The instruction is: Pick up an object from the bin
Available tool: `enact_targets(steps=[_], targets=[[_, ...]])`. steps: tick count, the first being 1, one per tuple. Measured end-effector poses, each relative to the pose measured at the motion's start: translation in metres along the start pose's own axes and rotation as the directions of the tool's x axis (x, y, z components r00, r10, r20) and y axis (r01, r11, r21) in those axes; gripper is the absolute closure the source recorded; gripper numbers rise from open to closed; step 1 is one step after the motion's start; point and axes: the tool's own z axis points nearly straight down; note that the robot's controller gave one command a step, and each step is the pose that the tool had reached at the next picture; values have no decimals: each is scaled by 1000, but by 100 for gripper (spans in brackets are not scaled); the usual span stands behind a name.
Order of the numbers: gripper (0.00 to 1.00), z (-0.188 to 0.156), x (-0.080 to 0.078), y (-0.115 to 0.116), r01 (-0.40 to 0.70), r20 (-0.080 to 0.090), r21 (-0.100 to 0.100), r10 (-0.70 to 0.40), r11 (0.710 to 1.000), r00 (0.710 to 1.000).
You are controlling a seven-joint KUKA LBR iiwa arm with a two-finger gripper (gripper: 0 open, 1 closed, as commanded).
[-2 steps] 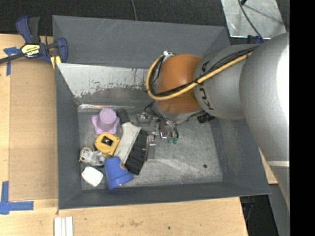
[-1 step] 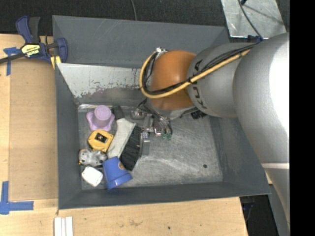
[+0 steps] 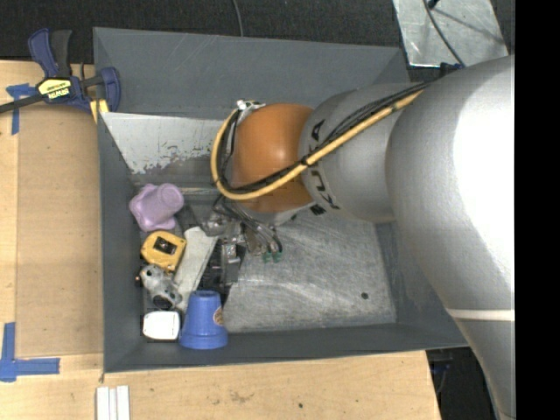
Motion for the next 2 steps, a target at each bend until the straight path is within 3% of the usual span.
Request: enact_targets(steps=[1, 2], targets=[[100, 0, 0, 0, 0, 0, 0, 0, 1000, 1000], [100, -37, -5, 13, 48, -21, 3, -48, 999, 999]])
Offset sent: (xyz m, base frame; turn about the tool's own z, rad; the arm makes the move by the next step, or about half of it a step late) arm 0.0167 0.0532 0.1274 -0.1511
